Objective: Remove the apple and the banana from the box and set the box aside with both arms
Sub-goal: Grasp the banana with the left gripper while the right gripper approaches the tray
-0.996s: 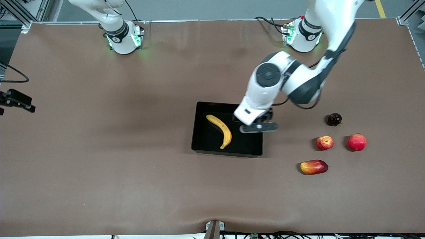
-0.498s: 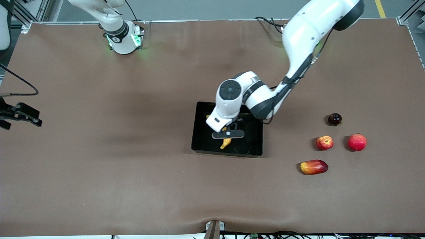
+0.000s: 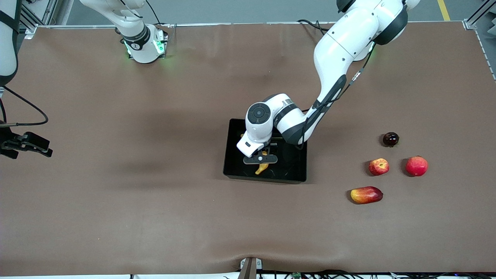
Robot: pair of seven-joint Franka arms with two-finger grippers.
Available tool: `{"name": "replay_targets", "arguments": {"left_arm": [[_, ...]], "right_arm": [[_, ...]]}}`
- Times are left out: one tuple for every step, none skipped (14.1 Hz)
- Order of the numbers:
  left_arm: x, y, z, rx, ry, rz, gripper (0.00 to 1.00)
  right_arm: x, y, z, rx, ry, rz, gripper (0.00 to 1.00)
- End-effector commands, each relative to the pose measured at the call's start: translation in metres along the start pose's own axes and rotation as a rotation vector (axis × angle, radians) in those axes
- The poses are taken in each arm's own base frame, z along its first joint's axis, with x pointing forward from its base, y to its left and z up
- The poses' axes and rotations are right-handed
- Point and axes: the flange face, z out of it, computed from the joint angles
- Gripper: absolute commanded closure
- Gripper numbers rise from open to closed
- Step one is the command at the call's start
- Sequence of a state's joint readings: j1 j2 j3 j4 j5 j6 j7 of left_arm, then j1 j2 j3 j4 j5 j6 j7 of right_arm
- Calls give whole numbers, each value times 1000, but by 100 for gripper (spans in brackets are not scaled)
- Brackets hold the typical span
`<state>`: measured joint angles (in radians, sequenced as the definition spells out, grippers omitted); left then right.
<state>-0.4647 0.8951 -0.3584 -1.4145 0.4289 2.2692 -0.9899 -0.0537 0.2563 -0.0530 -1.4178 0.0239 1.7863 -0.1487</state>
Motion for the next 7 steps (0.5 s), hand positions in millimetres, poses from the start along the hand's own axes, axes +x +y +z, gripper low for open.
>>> {"name": "replay_targets", "arguments": {"left_arm": [[7,3,-10,-5,34,0,100],[9,3,-17,-5,41,-1,100],[12,3,-27,-9,54,-1,100],[15,0,-36,-3,61,-3,100],[19,-2,-51,8,71,-2,100],[20,-4,-65,21,75,-5,100],[24,-8,-83,29,84,-8,100]], "right_arm": [[1,-3,4,23,-9,16,0],[0,-6,7,28,-18,20,0],[2,-11,11,36,-24,37,0],[3,-18,15,48,-29,56,0],[5,-32,17,62,-33,68,0],[7,-44,24,66,-47,89,0],[9,-60,34,76,-59,113,0]]}}
